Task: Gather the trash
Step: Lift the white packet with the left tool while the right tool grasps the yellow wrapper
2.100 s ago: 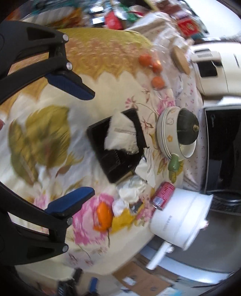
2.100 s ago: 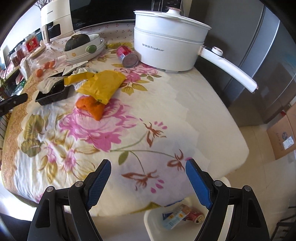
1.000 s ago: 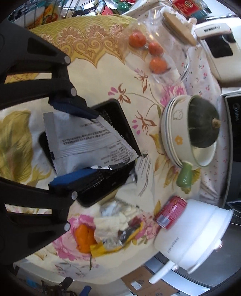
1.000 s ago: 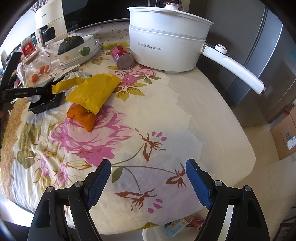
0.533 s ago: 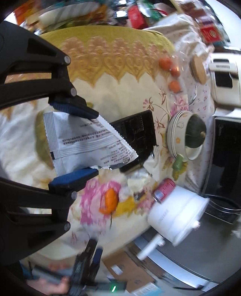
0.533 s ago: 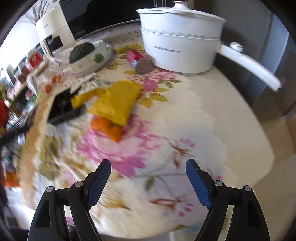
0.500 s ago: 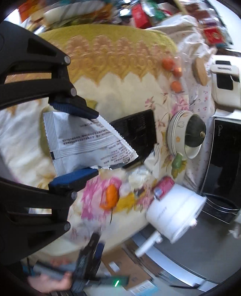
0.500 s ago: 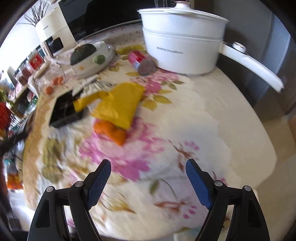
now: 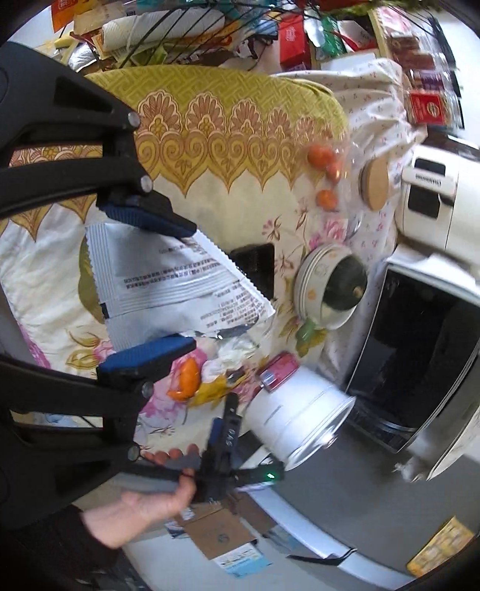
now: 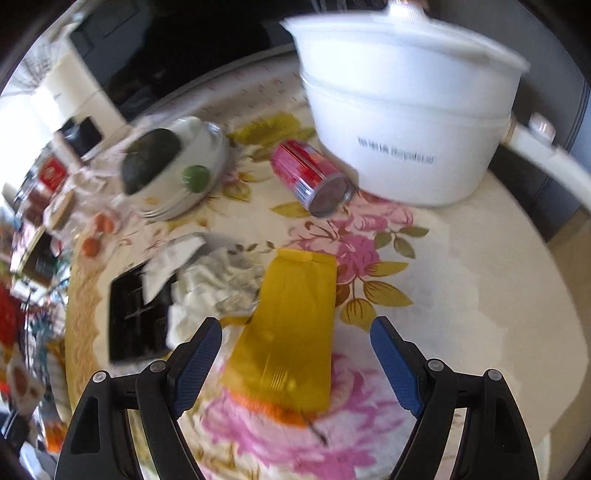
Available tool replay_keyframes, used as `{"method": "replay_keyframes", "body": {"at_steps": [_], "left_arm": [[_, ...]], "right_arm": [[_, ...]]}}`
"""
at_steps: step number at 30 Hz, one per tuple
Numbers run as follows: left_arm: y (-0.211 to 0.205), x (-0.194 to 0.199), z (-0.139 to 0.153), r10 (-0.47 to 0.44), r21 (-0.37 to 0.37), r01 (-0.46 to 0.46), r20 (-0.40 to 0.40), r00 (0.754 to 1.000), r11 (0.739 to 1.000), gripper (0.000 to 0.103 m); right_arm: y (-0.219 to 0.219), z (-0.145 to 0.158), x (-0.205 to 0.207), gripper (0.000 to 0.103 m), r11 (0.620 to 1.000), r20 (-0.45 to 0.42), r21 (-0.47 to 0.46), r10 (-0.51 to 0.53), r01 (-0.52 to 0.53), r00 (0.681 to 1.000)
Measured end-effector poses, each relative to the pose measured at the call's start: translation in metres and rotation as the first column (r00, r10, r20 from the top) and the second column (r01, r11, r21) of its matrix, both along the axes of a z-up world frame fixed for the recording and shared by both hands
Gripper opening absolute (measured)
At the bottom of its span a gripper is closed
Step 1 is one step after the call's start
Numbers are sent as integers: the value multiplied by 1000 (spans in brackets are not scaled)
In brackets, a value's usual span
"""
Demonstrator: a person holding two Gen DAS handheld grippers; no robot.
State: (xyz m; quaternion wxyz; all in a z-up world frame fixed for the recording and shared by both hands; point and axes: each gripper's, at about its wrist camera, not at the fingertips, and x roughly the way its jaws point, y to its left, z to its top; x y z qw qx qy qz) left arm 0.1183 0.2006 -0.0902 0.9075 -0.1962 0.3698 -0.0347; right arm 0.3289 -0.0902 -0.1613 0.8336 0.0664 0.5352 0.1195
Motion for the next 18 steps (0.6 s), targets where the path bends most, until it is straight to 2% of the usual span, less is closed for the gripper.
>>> {"method": "replay_keyframes", "body": {"at_steps": [3, 6, 9, 11, 13, 18], "left_arm": [[3, 2, -1, 0, -16, 0, -1, 1000, 1000, 57], [-1, 5, 1, -8, -1, 8, 2, 1000, 1000, 57], [-4, 6, 0, -11, 2, 11, -1, 1000, 1000, 57], [-7, 6, -2, -16, 6, 16, -9, 1000, 1000, 57], [-9, 6, -3, -25, 17, 25, -13, 1000, 1000, 57], [-16, 5, 0, -50, 9, 51, -8, 999, 999, 57]], "right_arm": [[-10, -20, 11, 81, 991, -72, 117, -58, 66, 996], [-15, -32, 12, 73, 979, -125, 179, -79, 101, 989], [-18, -33, 12, 60, 975, -133, 201, -69, 95, 989], [-21, -29, 10, 58, 978, -124, 190, -67, 90, 990], [-27, -21, 7, 50, 980, -110, 183, -64, 83, 992], [-45, 5, -7, 47, 983, -54, 170, -60, 68, 997]]}}
